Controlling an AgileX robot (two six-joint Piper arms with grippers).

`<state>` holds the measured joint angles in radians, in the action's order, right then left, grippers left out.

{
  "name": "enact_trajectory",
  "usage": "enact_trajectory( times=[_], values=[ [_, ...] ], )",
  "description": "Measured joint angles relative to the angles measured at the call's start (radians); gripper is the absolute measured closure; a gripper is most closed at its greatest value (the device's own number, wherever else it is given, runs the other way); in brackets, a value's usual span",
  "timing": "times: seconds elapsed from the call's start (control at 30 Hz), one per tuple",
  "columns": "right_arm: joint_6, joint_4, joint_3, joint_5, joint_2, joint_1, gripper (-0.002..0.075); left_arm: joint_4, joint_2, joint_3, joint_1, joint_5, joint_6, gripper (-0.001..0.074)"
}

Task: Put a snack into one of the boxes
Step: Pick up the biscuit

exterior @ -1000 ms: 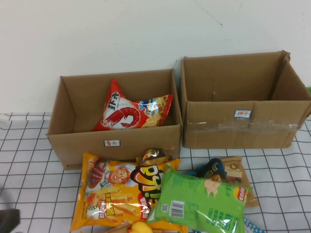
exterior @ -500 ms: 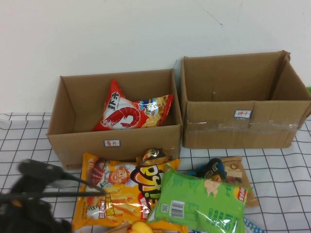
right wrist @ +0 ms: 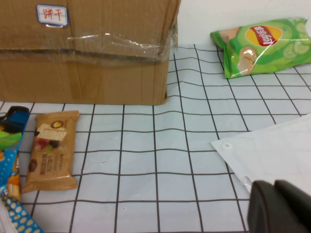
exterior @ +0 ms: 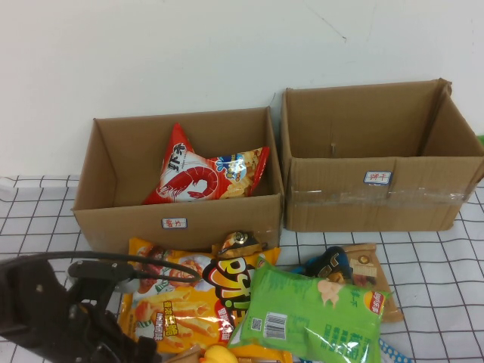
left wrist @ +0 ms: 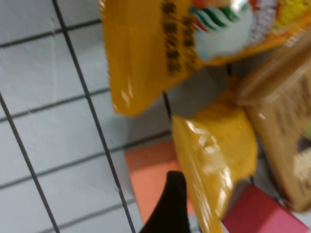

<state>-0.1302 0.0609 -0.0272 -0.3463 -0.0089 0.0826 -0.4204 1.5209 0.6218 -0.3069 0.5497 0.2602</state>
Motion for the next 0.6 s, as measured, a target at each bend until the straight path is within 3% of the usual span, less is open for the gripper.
enact_trajectory(
  times=[0.3,0.6],
  values=[
    [0.0,0.0,0.0,0.0,0.0,0.0,0.0727,-0.008,0.159,0.002,0.0,-0.126,0.021,0.0133],
    [0.0,0.0,0.0,0.0,0.0,0.0,0.0727,-0.031,0.245,0.009,0.0,-0.164,0.029,0.027]
  ],
)
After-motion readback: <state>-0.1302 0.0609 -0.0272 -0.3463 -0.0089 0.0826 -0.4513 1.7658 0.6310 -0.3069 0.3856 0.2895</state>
